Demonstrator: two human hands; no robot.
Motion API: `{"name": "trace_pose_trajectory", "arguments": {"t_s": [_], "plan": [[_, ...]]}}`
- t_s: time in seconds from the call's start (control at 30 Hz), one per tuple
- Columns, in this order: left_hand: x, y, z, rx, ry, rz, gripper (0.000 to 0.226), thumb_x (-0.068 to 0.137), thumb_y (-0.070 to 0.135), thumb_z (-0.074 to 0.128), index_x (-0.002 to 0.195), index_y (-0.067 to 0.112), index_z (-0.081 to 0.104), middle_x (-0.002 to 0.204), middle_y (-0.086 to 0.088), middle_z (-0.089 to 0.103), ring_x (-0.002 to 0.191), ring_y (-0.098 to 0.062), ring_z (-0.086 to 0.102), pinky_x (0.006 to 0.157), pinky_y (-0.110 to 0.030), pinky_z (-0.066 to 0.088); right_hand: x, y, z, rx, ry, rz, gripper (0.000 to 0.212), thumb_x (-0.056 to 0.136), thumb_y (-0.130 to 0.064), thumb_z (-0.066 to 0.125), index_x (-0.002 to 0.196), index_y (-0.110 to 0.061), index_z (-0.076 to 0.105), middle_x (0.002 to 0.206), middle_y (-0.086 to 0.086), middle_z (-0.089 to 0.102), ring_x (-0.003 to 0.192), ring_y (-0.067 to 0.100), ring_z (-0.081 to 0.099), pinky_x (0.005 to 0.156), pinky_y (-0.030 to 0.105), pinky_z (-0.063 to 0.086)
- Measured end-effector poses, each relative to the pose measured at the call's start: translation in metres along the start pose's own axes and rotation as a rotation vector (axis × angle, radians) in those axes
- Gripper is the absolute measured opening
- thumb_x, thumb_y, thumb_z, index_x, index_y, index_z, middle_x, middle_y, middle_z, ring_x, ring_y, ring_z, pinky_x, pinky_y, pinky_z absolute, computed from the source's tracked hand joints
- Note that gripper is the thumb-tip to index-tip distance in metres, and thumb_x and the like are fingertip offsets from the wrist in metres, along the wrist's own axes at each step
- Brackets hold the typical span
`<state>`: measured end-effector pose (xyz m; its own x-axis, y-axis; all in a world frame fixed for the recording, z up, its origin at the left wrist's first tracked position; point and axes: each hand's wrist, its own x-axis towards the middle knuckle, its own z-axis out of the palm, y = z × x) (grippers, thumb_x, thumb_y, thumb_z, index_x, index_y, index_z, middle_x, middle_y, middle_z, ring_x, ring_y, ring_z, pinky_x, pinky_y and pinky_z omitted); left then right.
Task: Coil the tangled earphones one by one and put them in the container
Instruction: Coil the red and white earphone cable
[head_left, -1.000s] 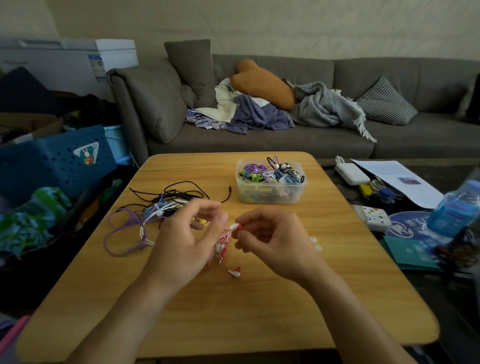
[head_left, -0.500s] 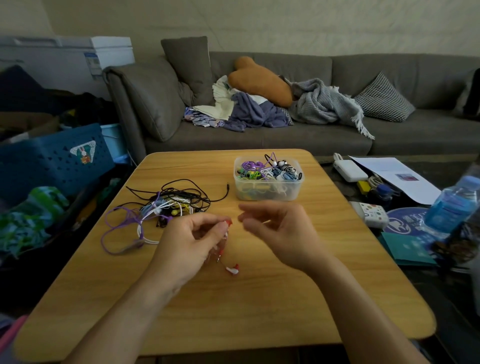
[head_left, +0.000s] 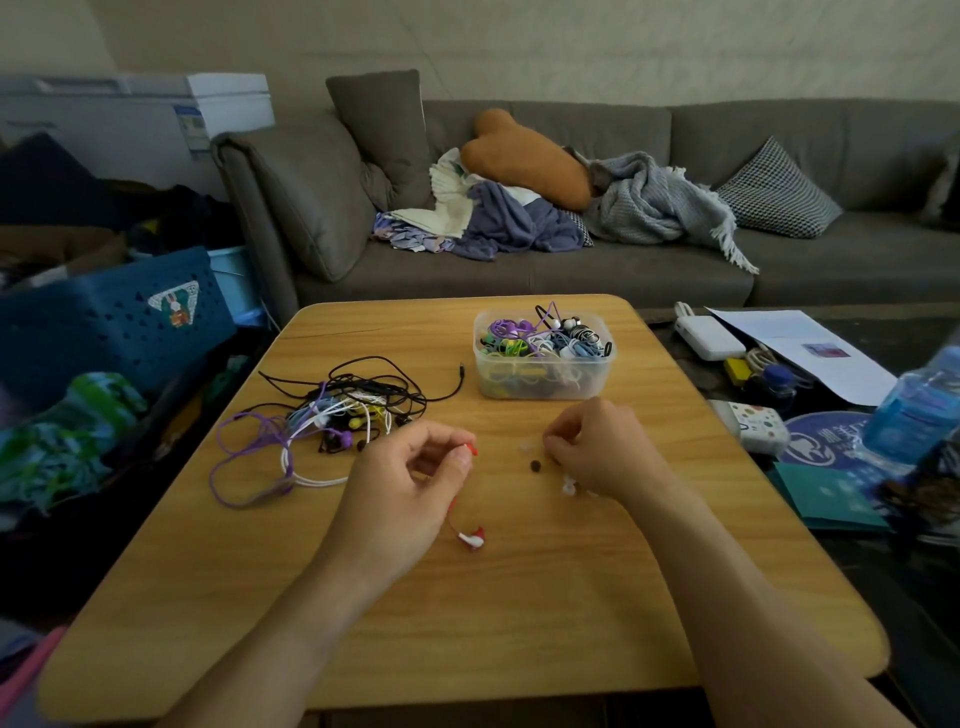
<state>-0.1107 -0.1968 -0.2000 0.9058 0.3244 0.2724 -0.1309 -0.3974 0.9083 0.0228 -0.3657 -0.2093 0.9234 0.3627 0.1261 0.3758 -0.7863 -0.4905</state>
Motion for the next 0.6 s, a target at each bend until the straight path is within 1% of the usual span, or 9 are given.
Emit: {"name": "trace_pose_trajectory", "arguments": {"t_s": [0.07, 0.1, 0.2, 0.27, 0.37, 0.43, 0.5, 0.53, 0.6], "plan": [[0.000, -0.003, 0.002, 0.022, -0.018, 0.012, 0.013, 0.090, 0.014, 0.066, 0.091, 0.026, 0.070, 0.082, 0.006, 0.072, 0.076, -0.014, 0.066, 0.070, -0.033, 0.056, 0.000, -0.001, 0.002, -0.013, -0.011, 0.005, 0.019, 0.090, -0.016, 0.061, 0.096, -0.015, 0.078, 0.095, 0.000, 0.076, 0.088, 0.017, 0.067, 0.069, 0.022, 0.046], [-0.001, -0.003, 0.002, 0.030, -0.022, 0.015, 0.014, 0.090, 0.014, 0.066, 0.091, 0.027, 0.070, 0.082, 0.007, 0.072, 0.077, -0.013, 0.066, 0.072, -0.036, 0.057, 0.000, -0.001, 0.002, -0.007, -0.002, 0.006, 0.018, 0.090, -0.016, 0.061, 0.096, -0.014, 0.078, 0.094, 0.000, 0.075, 0.086, 0.016, 0.066, 0.068, 0.022, 0.046], [-0.001, -0.003, 0.004, 0.032, -0.016, 0.019, 0.013, 0.090, 0.015, 0.066, 0.092, 0.028, 0.070, 0.083, 0.007, 0.072, 0.077, -0.013, 0.067, 0.071, -0.038, 0.057, 0.000, -0.001, 0.001, 0.126, 0.075, 0.027, 0.015, 0.092, -0.017, 0.061, 0.095, -0.014, 0.076, 0.085, -0.004, 0.071, 0.073, 0.007, 0.061, 0.056, 0.015, 0.042], [-0.001, -0.003, 0.004, 0.009, -0.003, 0.016, 0.013, 0.090, 0.014, 0.065, 0.093, 0.026, 0.070, 0.083, 0.004, 0.073, 0.077, -0.015, 0.068, 0.070, -0.038, 0.057, -0.004, -0.002, -0.002, 0.292, 0.120, 0.048, 0.009, 0.092, -0.021, 0.066, 0.096, -0.018, 0.074, 0.084, -0.008, 0.071, 0.074, 0.002, 0.062, 0.060, 0.011, 0.046], [-0.002, -0.001, 0.005, -0.067, 0.010, 0.002, 0.016, 0.090, 0.008, 0.065, 0.095, 0.022, 0.071, 0.082, -0.002, 0.073, 0.072, -0.011, 0.068, 0.064, -0.029, 0.056, -0.019, -0.013, -0.008, 0.628, 0.065, 0.072, 0.009, 0.085, -0.022, 0.076, 0.094, -0.019, 0.074, 0.081, -0.003, 0.074, 0.074, 0.006, 0.069, 0.066, 0.020, 0.055], [-0.002, 0.001, 0.005, -0.123, 0.024, 0.003, 0.017, 0.089, 0.006, 0.066, 0.096, 0.020, 0.071, 0.080, -0.003, 0.073, 0.066, -0.007, 0.066, 0.060, -0.021, 0.053, -0.031, -0.024, -0.009, 0.915, -0.014, 0.048, 0.017, 0.078, -0.015, 0.080, 0.094, -0.011, 0.074, 0.079, 0.004, 0.075, 0.069, 0.011, 0.068, 0.063, 0.023, 0.053], [-0.003, 0.003, 0.007, -0.189, 0.045, 0.008, 0.018, 0.088, 0.005, 0.066, 0.099, 0.018, 0.072, 0.080, -0.005, 0.074, 0.067, -0.009, 0.068, 0.060, -0.020, 0.052, -0.040, -0.035, -0.008, 1.183, -0.092, 0.017, 0.024, 0.071, -0.013, 0.081, 0.092, -0.003, 0.074, 0.076, 0.010, 0.073, 0.066, 0.013, 0.065, 0.061, 0.024, 0.051], [-0.003, 0.004, 0.008, -0.227, 0.055, 0.012, 0.018, 0.088, 0.005, 0.066, 0.101, 0.017, 0.071, 0.081, -0.006, 0.074, 0.069, -0.012, 0.069, 0.061, -0.022, 0.052, -0.043, -0.040, -0.005, 1.274, -0.115, 0.003, 0.025, 0.068, -0.012, 0.080, 0.090, -0.001, 0.074, 0.074, 0.010, 0.072, 0.065, 0.013, 0.064, 0.061, 0.023, 0.050], [-0.004, 0.006, 0.010, -0.284, 0.083, 0.024, 0.017, 0.087, 0.005, 0.066, 0.102, 0.013, 0.070, 0.085, -0.007, 0.074, 0.074, -0.017, 0.071, 0.062, -0.024, 0.054, -0.046, -0.048, -0.001, 1.355, -0.116, -0.019, 0.023, 0.065, -0.011, 0.080, 0.086, -0.002, 0.074, 0.074, 0.009, 0.072, 0.065, 0.014, 0.064, 0.060, 0.023, 0.050]]}}
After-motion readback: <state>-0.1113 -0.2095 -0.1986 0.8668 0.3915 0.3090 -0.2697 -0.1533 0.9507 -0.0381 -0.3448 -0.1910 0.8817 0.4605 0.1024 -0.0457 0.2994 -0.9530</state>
